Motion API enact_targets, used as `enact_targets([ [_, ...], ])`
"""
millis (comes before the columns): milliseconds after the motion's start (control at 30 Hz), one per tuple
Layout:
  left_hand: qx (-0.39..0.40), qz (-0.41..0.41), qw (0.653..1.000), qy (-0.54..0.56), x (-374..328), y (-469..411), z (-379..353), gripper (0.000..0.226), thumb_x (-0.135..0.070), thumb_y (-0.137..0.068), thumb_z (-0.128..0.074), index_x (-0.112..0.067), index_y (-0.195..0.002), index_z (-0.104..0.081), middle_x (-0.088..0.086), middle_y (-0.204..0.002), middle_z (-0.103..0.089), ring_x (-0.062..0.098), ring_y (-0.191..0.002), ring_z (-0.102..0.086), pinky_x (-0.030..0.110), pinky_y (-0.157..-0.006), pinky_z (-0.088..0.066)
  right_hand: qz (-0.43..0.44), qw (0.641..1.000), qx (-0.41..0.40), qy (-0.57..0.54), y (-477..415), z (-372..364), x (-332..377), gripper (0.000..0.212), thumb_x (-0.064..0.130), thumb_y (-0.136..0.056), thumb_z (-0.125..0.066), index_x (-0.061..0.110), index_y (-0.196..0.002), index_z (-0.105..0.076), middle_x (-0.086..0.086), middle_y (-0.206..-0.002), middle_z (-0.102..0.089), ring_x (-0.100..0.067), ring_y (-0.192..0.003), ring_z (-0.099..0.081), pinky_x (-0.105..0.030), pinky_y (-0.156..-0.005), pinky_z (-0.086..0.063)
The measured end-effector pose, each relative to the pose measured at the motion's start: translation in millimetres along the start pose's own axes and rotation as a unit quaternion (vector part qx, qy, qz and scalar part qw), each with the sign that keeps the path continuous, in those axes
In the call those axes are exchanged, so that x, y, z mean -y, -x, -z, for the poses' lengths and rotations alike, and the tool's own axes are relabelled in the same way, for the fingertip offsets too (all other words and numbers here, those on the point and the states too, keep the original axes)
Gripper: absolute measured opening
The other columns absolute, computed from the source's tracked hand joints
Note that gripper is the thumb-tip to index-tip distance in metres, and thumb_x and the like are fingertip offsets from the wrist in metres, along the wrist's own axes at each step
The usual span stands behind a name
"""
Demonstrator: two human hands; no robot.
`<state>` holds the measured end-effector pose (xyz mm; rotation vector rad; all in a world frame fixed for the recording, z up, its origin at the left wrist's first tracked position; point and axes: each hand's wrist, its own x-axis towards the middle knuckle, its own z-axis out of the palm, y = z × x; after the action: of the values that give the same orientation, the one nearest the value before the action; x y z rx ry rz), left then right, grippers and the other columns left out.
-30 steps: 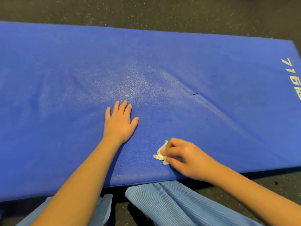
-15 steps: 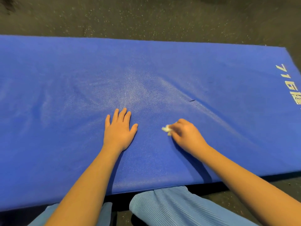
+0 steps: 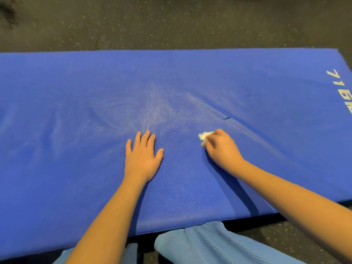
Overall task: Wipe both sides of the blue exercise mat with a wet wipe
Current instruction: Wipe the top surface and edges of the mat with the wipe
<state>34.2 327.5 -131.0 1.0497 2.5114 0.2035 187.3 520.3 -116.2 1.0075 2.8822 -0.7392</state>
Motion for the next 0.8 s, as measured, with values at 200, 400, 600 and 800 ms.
enact_targets([
  [200, 0.006, 0.003, 1.0, -0.005, 0.1, -1.2, -0.1, 0.078, -0.056, -0.086, -0.009, -0.019, -0.153, -0.02, -0.003, -0.163, -0.008, 0.019, -0.15, 0.002, 0.044, -0.119, 0.005, 0.146, 0.987, 0.062, -0.009, -14.3, 10.5, -10.1, 0.021, 0.007, -0.088, -0.054, 0.009, -0.097, -0.072, -0.008, -0.1, -0.066, -0.016, -0.101, -0.057, -0.025, -0.081, -0.045],
  [400, 0.003, 0.004, 1.0, -0.007, 0.7, -0.5, -1.1, 0.095, -0.063, -0.074, 0.009, -0.02, -0.154, -0.02, -0.003, -0.163, -0.008, 0.018, -0.15, 0.003, 0.044, -0.119, 0.005, 0.076, 0.997, 0.008, 0.001, -5.5, 8.3, 6.7, 0.01, 0.011, -0.088, -0.061, 0.003, -0.09, -0.067, -0.013, -0.093, -0.063, -0.033, -0.088, -0.06, -0.034, -0.071, -0.047],
  [600, 0.001, 0.005, 1.0, -0.007, -2.2, -2.3, 0.2, 0.095, -0.063, -0.073, 0.01, -0.021, -0.154, -0.019, -0.004, -0.163, -0.009, 0.018, -0.15, 0.003, 0.044, -0.119, 0.004, -0.015, 1.0, -0.002, 0.005, -41.7, 18.7, -20.7, 0.019, 0.017, -0.092, -0.06, 0.004, -0.089, -0.074, -0.013, -0.097, -0.059, -0.03, -0.088, -0.058, -0.026, -0.068, -0.036],
  [800, -0.009, -0.002, 1.0, 0.002, -0.6, -7.9, 6.0, 0.093, -0.064, -0.073, -0.001, -0.018, -0.145, -0.038, -0.001, -0.156, -0.028, 0.022, -0.147, -0.013, 0.047, -0.118, -0.003, 0.148, 0.985, 0.091, 0.013, -28.8, 0.0, 11.6, 0.022, 0.013, -0.09, -0.055, 0.0, -0.079, -0.068, -0.015, -0.091, -0.06, -0.035, -0.084, -0.058, -0.037, -0.068, -0.047],
])
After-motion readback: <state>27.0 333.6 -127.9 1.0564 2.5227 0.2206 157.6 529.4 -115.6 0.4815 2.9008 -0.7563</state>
